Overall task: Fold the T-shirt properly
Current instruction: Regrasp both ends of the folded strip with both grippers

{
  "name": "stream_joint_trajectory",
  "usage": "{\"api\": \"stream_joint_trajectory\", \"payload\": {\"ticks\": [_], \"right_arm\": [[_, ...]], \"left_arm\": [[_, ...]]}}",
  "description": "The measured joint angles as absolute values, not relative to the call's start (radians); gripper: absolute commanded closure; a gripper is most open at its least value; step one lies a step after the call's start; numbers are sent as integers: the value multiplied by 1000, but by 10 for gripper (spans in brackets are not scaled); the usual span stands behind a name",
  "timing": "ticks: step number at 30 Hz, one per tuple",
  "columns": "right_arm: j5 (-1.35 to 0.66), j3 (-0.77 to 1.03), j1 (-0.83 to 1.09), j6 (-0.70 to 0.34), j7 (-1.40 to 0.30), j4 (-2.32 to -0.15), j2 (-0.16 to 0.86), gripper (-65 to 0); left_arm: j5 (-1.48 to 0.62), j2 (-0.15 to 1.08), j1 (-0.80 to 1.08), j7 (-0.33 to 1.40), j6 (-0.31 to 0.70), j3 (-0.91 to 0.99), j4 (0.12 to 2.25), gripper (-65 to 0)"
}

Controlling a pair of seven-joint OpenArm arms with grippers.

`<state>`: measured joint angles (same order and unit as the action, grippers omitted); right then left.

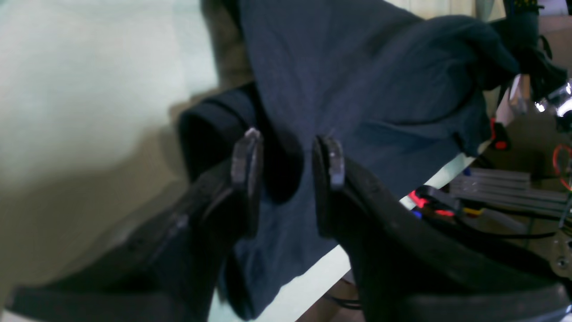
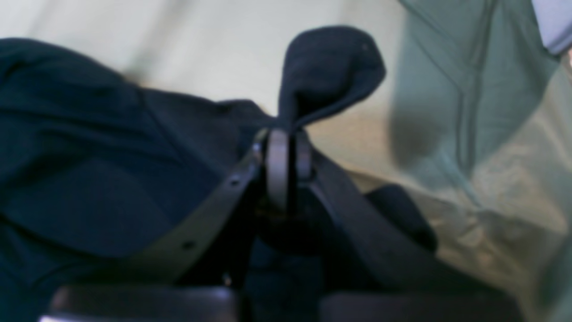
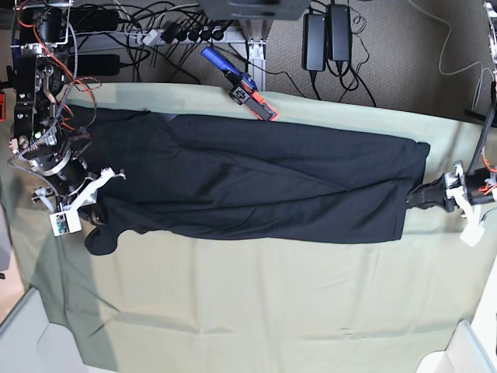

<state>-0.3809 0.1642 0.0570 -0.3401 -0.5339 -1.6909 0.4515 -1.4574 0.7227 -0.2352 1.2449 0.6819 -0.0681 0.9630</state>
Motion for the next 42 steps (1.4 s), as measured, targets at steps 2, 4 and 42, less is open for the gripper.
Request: {"api": "stream_joint_trajectory", "payload": {"ticks": [2,4,42], "right_arm": [[-405,182,75,-340,-566,-1720,451,0],[-427,204,90,-340,-592,-1740,451,0],[-588,510,296,-340,-722,-2002,348,-439]], "left_arm": [[-1459,727,-235,1245,682,-68,963,-224],[-1459,725,-235,1245,682,-68,963,-224],[-1459,731,-233,1179,682,-39,967,-334]]}}
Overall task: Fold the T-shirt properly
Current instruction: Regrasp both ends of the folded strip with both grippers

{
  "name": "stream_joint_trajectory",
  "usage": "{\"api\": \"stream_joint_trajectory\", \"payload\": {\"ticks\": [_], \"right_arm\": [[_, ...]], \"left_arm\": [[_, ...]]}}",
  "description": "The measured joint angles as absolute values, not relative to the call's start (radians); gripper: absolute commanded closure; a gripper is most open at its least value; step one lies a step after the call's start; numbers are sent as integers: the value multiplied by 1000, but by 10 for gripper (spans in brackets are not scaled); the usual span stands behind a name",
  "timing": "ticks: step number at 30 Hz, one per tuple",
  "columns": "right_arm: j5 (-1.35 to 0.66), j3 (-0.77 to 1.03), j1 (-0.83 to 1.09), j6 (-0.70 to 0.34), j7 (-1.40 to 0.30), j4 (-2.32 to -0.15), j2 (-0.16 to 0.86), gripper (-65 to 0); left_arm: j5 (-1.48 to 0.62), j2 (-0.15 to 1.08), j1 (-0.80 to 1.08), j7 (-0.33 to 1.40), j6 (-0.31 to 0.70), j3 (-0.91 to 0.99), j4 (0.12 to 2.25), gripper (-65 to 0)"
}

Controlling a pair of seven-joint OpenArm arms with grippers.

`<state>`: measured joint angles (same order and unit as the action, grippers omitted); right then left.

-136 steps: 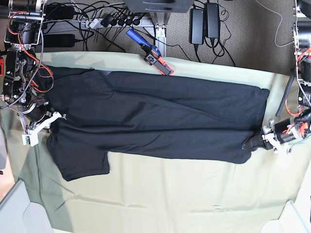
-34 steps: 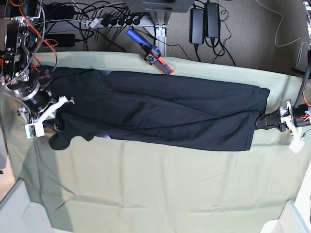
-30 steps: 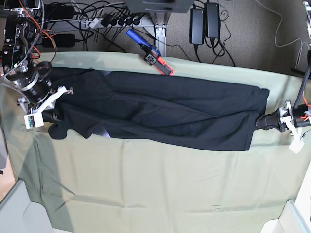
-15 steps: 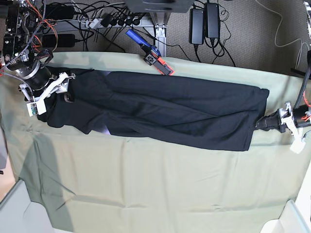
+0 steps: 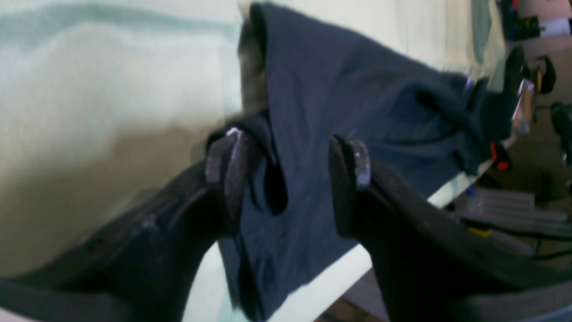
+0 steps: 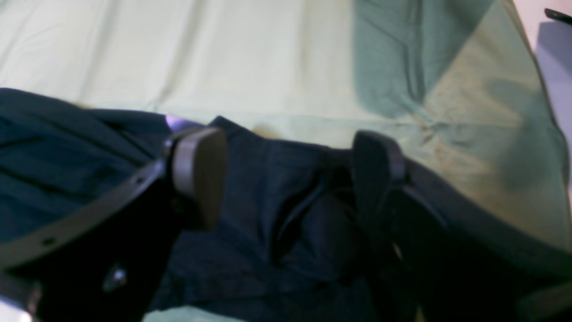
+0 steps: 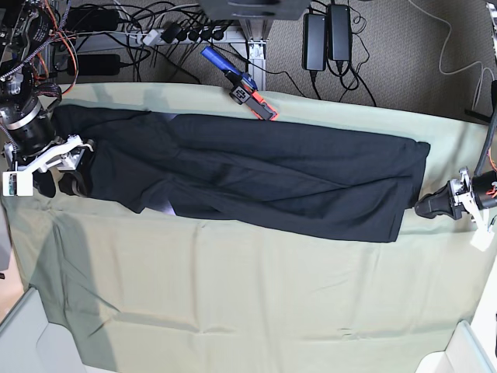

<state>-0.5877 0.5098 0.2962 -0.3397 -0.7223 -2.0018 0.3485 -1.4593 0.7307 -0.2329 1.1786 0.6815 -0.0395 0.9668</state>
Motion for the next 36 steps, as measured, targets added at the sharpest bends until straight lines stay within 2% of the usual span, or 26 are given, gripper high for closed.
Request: {"api": "stream_joint_trajectory", "payload": {"ticks": [2,4,7,13,22,27,36], "right_arm": [[-588,510,296,-340,-722,-2002,348,-439],[-588,510,296,-340,-722,-1998,349,-439],[-587,510,296,-340,-722,-1996,348,-439],[-587,510,296,-340,-722,-1996,349,-439],[-587,510,296,-340,-722,-1996,348,-439],[-587,510,296,-340,-722,-1996,348,-439],[-587,510,296,-340,-722,-1996,348,-439]], "left_arm": [[-1456,710,-233,1157,682,-39,967,-334],[-1362,677,-232,1098,682,-40,968,-338],[-1268,649,-217,1060,682,-41,968,-393],[-1221,659,-221,1055,682,-42,968,-395],[-1236,679,-179,1046,682,-39,970,-395],[-1317,678,-124,1016,682,-33,974,-394],[-1388,614,-112,1074,685,-29,992,-394]]}}
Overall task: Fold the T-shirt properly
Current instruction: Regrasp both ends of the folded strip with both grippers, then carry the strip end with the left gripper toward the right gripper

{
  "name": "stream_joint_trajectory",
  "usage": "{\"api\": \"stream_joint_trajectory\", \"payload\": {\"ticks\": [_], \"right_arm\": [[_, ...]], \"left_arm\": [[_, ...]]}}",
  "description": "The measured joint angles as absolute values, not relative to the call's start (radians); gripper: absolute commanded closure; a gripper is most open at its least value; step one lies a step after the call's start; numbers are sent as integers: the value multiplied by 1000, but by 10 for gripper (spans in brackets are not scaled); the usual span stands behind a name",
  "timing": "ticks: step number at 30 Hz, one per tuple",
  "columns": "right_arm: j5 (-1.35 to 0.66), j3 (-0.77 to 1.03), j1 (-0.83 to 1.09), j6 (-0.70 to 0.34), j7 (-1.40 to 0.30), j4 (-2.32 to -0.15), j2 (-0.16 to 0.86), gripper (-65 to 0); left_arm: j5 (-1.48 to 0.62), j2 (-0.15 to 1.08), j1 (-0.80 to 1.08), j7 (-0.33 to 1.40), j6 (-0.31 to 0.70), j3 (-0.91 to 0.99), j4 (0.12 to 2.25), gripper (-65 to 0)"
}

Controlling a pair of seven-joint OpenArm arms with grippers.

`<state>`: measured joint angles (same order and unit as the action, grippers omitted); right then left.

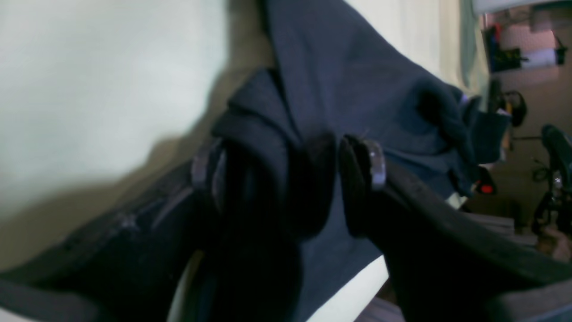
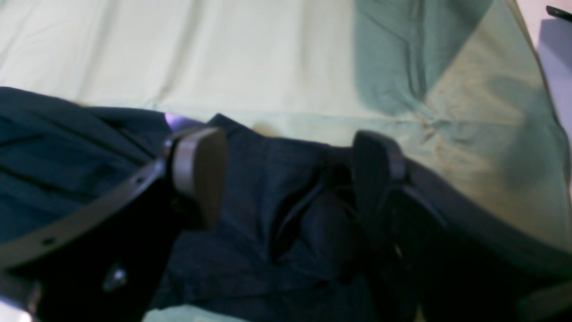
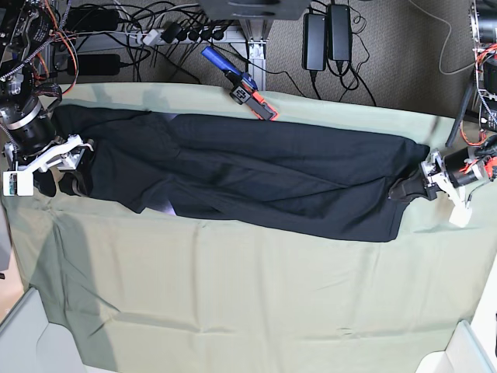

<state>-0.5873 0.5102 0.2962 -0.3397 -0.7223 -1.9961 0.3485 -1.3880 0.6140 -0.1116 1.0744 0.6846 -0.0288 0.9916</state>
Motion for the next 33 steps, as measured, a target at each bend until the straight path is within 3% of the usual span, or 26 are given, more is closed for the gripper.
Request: {"api": "stream_joint_trajectory", "payload": {"ticks": [9,11,14,15,33], "right_arm": [[-583,510,296,-340,-722,-1996,340,-439],[-583,510,296,-340,-722,-1996,329,-439],[-583,510,296,-340,-722,-1996,306,-439],[-583,510,296,-340,-722,-1996,300,-439],[-575,520,271,-340,-723,-1999,296,-439]], "left_arm": [[-1354,599,-105,1119,685,-37,1071,-387],[-1354,599,-105,1118,685,-37,1072,-280],[-1350,596,-100,1122,685,-39,1072,-33],[-1351,595,-97,1118,685,-40,1072,0],[-1272,643,-198,1095,684,45,1072,0]]}}
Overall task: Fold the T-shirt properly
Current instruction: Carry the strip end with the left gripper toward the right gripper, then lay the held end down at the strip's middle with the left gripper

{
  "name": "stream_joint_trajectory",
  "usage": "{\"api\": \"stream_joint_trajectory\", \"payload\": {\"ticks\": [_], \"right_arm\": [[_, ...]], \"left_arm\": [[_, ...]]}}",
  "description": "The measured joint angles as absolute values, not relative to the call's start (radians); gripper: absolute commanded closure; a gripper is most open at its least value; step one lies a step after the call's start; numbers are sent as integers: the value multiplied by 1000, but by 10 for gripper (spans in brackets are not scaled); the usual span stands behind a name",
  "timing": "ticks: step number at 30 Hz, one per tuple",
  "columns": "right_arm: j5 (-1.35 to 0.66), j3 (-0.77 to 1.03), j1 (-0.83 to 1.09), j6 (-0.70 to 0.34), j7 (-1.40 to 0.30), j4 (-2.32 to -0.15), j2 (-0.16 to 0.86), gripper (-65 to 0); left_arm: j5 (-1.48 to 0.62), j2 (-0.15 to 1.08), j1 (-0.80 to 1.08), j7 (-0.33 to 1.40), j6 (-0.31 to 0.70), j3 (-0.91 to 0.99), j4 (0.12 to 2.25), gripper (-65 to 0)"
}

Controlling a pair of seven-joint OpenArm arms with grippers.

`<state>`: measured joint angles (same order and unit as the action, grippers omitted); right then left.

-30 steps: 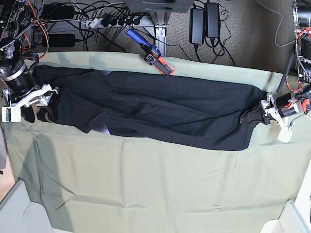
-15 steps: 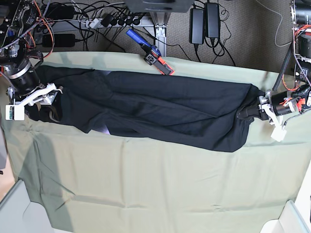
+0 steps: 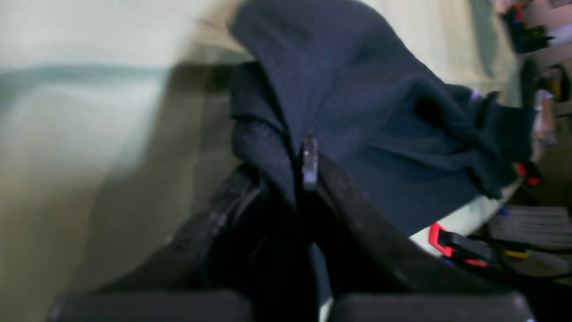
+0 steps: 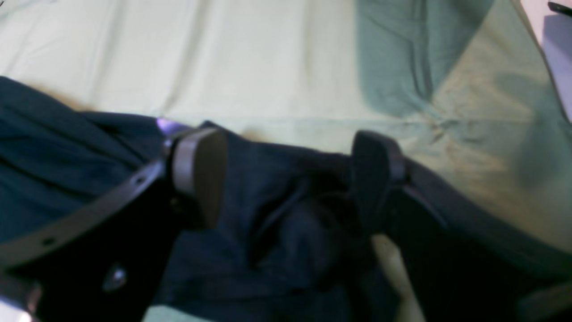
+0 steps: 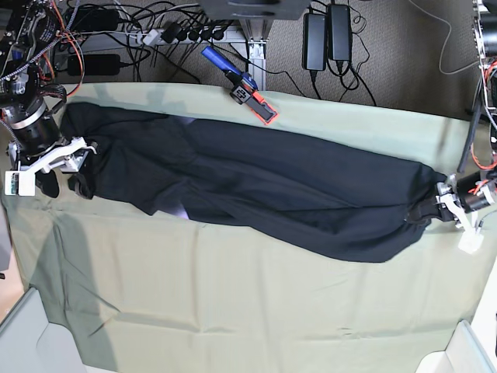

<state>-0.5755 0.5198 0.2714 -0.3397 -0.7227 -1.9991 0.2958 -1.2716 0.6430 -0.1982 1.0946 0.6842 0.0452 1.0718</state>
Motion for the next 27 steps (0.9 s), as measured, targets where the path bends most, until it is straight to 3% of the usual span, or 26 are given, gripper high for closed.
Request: {"api": "stream_joint_trajectory", "payload": {"ticks": [9,14,22,27], "right_arm": [[-577,544,229,-340,-723,-2034,296,-439],[-576,544,222,-340,-723,-2037,296,-439],[-582,545,207,-340,-727,-2037,295,-439],[-583,545,200,-340,-723,-2037,288,-439]], "left_arm": [[-1098,706,-278,1031,685,44,1071,0],[-1146,737,-296,1044,683,44,1105,0],[-1168,686,-196,1075,686,23,1417,0],[-1104,594,-144,1064,685,-51,1597,0]]}}
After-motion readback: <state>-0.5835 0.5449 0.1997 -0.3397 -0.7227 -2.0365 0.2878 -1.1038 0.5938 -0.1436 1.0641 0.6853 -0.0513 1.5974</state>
